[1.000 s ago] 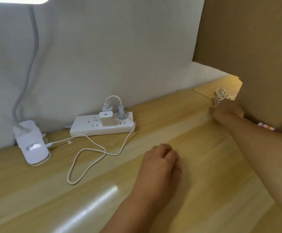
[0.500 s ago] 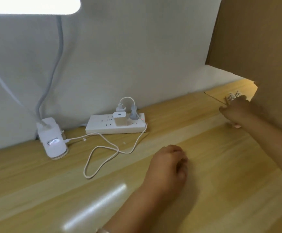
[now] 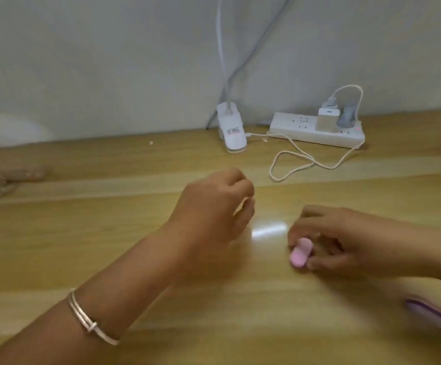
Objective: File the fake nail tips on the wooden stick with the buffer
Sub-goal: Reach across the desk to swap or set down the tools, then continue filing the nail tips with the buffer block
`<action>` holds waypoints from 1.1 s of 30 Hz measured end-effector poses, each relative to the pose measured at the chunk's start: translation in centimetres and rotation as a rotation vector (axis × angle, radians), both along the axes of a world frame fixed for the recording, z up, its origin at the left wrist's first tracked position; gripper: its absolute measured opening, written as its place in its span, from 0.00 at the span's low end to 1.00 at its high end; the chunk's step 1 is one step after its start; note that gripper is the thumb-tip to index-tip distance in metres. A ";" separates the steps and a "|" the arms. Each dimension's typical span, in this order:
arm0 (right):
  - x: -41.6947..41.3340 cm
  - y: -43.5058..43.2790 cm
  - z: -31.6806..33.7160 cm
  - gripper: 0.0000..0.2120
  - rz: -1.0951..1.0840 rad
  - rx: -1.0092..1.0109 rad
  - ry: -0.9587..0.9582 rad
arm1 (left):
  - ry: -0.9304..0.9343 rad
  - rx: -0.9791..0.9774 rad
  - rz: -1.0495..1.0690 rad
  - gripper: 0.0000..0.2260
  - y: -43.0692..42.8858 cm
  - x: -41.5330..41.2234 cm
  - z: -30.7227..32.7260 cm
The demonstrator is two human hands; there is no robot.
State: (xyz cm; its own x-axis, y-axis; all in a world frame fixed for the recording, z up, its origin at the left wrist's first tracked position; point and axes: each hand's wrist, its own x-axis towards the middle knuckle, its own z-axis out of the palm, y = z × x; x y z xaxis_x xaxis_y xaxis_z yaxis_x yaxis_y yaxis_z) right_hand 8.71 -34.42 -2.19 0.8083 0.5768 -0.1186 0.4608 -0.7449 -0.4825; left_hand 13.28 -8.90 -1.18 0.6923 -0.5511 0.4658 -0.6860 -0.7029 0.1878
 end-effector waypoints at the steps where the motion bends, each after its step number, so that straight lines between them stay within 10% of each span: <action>1: 0.6 0.8 -0.2 0.09 0.022 0.017 -0.048 | -0.131 0.136 0.000 0.03 2.2 -0.9 -0.4; 8: 4.6 6.9 -3.4 0.12 0.070 0.136 -0.261 | -0.167 0.135 0.421 0.10 18.3 -1.3 -1.6; 16: 6.0 15.4 -2.0 0.09 0.113 0.203 -0.209 | 0.282 -0.010 1.203 0.32 34.9 4.2 -3.0; 28: 5.9 15.3 -1.3 0.14 0.024 0.195 -0.173 | 0.248 -0.232 1.400 0.23 39.1 9.9 -4.9; 33: 6.3 15.7 -1.4 0.15 -0.008 0.218 -0.171 | 0.310 -0.446 1.173 0.13 40.0 9.5 -4.9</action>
